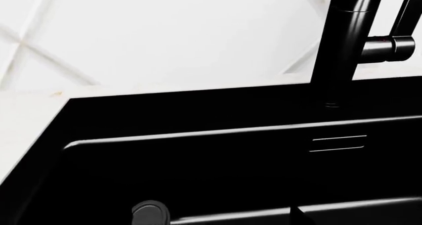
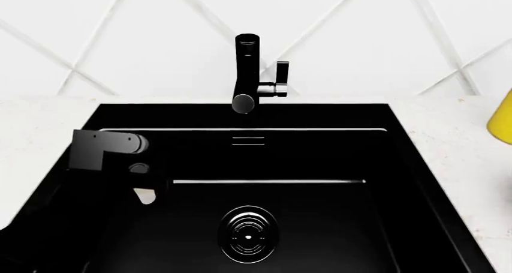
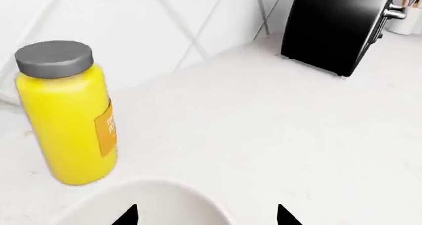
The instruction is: Pick the cup and bowl from the sink and place them on the counter for drying.
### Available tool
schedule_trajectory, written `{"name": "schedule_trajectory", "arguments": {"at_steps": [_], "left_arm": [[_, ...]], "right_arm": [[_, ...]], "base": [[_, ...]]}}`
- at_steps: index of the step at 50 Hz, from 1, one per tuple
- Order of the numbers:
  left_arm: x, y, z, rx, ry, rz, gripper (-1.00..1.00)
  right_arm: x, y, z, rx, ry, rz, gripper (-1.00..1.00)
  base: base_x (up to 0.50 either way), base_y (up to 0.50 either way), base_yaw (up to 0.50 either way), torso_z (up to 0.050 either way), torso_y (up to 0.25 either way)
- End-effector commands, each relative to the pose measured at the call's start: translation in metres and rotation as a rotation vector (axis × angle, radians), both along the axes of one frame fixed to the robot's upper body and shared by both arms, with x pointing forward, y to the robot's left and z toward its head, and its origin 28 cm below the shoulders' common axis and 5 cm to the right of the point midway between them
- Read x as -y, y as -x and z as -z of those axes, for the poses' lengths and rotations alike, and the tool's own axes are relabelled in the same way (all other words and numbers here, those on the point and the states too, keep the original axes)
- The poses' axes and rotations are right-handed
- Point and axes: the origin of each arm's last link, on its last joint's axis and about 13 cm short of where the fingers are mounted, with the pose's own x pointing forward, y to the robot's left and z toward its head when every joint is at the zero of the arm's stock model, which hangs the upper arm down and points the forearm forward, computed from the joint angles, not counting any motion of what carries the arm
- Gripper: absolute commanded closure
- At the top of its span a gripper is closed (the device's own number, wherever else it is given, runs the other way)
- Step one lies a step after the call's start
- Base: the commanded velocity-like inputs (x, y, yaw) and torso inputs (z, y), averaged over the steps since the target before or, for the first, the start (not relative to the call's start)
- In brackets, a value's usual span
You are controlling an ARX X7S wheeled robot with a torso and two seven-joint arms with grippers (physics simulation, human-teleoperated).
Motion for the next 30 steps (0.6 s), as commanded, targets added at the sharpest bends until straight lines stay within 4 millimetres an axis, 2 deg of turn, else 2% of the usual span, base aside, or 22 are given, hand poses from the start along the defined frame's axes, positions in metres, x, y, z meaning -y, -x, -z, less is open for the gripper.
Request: {"name": "schedule_trajectory", "arguments": {"at_steps": [1,9,14,16,19,27,30], "left_arm": [[0.000,0.001,0.001,-0.001,0.003,-0.002,-1.00],[-0.001,-0.002,0.001,0.000,0.000,-0.010,-1.00],[0.002,-0.005,-0.004,0.012,-0.005,-0.016,-1.00],[-0.002,-0.003,-0.005,0.014,-0.007,-0.020,-1.00],[0.002,-0.006,-0.007,0.020,-0.012,-0.027,-1.00],[0.002,-0.007,-0.006,0.027,0.000,-0.041,-1.00],[0.002,-0.007,-0.006,0.034,-0.014,-0.037,-1.00]], "right_arm": [[-0.023,-0.002,-0.019,0.111,0.034,-0.175,-1.00],[-0.055,-0.008,-0.036,0.172,0.041,-0.336,-1.00],[-0.076,-0.015,-0.037,0.153,0.065,-0.454,-1.00],[-0.084,-0.017,-0.039,0.165,0.059,-0.492,-1.00],[-0.095,-0.021,-0.036,0.166,0.047,-0.564,-1.00],[-0.106,-0.019,-0.018,0.158,0.119,-0.668,-1.00],[-0.112,-0.020,-0.011,0.168,0.080,-0.691,-1.00]], "base": [[0.00,0.00,0.00,0.000,0.000],[0.00,0.00,0.00,0.000,0.000],[0.00,0.00,0.00,0.000,0.000],[0.00,0.00,0.00,0.000,0.000],[0.00,0.00,0.00,0.000,0.000],[0.00,0.00,0.00,0.000,0.000],[0.00,0.00,0.00,0.000,0.000]]}}
